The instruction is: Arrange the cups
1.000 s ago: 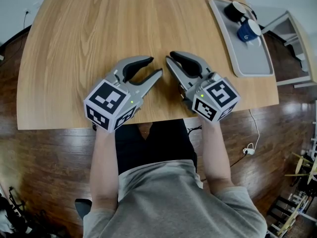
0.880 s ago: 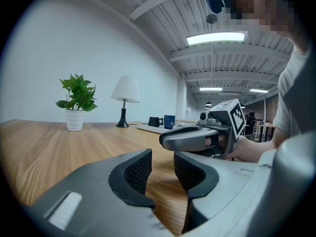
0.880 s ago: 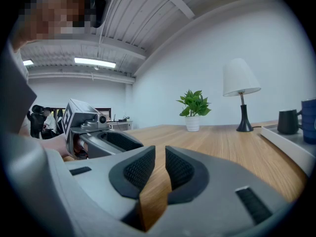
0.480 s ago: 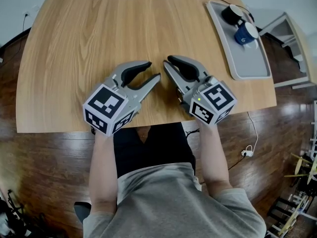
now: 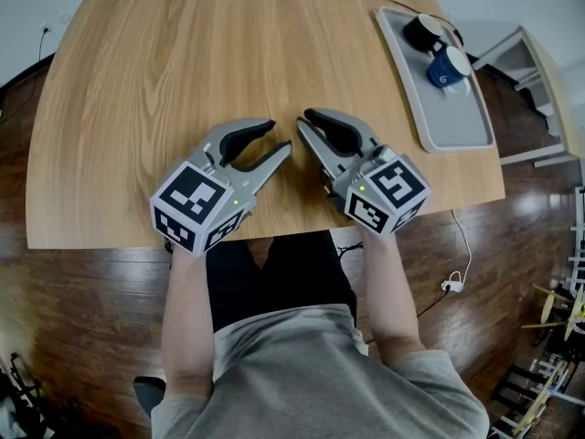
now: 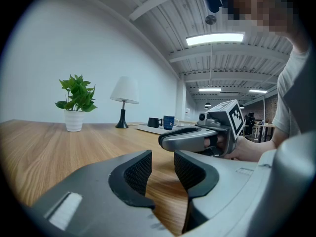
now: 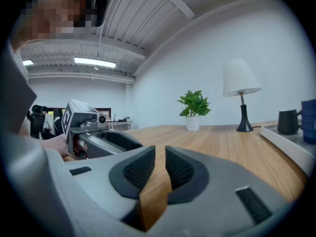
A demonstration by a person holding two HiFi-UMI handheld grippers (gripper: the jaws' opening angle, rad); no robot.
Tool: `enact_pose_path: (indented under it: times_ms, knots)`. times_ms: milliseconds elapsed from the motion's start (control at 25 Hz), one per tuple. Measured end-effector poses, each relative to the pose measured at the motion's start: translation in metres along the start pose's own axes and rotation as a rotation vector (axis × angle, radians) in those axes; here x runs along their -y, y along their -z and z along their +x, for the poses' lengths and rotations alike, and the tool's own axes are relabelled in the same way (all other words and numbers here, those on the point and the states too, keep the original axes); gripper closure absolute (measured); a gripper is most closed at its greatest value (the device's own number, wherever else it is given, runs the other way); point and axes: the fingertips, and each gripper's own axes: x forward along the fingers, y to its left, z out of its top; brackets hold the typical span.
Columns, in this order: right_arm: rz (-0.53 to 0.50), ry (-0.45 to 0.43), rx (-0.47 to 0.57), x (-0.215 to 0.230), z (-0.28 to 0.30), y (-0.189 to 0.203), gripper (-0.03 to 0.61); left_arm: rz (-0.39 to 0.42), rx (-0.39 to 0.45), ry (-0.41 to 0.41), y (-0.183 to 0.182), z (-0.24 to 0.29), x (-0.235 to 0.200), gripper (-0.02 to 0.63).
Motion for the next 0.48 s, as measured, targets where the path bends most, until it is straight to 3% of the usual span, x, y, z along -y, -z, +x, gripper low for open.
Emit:
enact_pose_path:
  times_ms: [480]
  knots:
    - [0.004, 0.001, -0.012, 0.0015, 0.0009, 0.0027, 0.517, 0.001, -0.001, 0.001, 0.0011, 0.0014, 0.0002, 0.462]
